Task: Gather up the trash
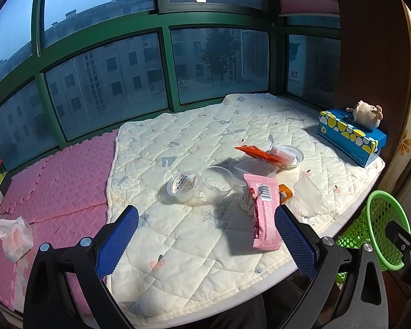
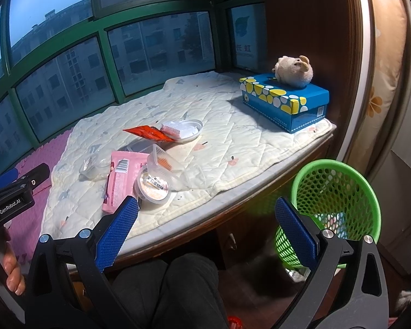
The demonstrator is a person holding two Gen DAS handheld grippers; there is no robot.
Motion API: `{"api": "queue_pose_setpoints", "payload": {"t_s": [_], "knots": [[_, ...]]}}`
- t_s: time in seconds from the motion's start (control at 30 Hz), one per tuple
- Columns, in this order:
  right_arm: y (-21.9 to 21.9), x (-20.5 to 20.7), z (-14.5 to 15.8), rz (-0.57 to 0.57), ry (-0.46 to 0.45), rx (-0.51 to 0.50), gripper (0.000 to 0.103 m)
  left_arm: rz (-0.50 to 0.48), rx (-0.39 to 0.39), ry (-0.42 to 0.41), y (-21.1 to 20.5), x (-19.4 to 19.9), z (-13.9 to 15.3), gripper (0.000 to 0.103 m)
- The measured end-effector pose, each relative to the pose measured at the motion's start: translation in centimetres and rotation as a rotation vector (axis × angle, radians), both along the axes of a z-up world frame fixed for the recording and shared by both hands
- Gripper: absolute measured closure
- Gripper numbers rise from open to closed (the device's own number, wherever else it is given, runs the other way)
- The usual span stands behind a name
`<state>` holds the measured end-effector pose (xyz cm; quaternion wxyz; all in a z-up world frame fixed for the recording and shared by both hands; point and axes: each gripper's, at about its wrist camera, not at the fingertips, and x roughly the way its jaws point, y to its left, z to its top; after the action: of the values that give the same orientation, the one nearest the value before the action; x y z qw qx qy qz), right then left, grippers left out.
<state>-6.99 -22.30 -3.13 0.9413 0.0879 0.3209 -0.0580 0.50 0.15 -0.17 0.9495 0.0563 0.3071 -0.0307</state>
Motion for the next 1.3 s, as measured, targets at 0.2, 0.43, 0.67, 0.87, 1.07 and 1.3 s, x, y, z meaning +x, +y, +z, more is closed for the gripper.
{"api": "queue_pose_setpoints", "payload": {"t_s": [0.2, 0.43, 0.67, 0.87, 1.07, 1.3], "knots": [[0.0, 0.3, -0.1, 0.001, -0.002, -0.002, 0.005, 0.0, -0.007, 0.005, 0.2, 0.2, -0.1, 0.007], [-0.1, 0.8, -0.2, 0.008, 0.004, -0.004, 0.005, 0.002, -0.006, 0.005, 0.3, 0.5, -0.1, 0.007], [-0.1, 1.5, -0.3, 0.016, 0.007, -0.008, 0.005, 0.0, -0.003, 0.013, 0.1, 1.0, -0.3, 0.007], [0.1, 2.1, -0.4, 0.027, 0.009, -0.014, 0.005, 0.0, 0.001, 0.016, 0.2, 1.7, -0.2, 0.007], [0.3, 3.0, -0.7, 0.043, 0.018, -0.014, 0.005, 0.011, -0.005, 0.024, 0.9, 3.0, -0.1, 0.007], [1.0, 4.5, -1.1, 0.084, 0.028, -0.011, 0.006, 0.027, -0.005, 0.028, 1.8, 4.1, -0.1, 0.007]]}}
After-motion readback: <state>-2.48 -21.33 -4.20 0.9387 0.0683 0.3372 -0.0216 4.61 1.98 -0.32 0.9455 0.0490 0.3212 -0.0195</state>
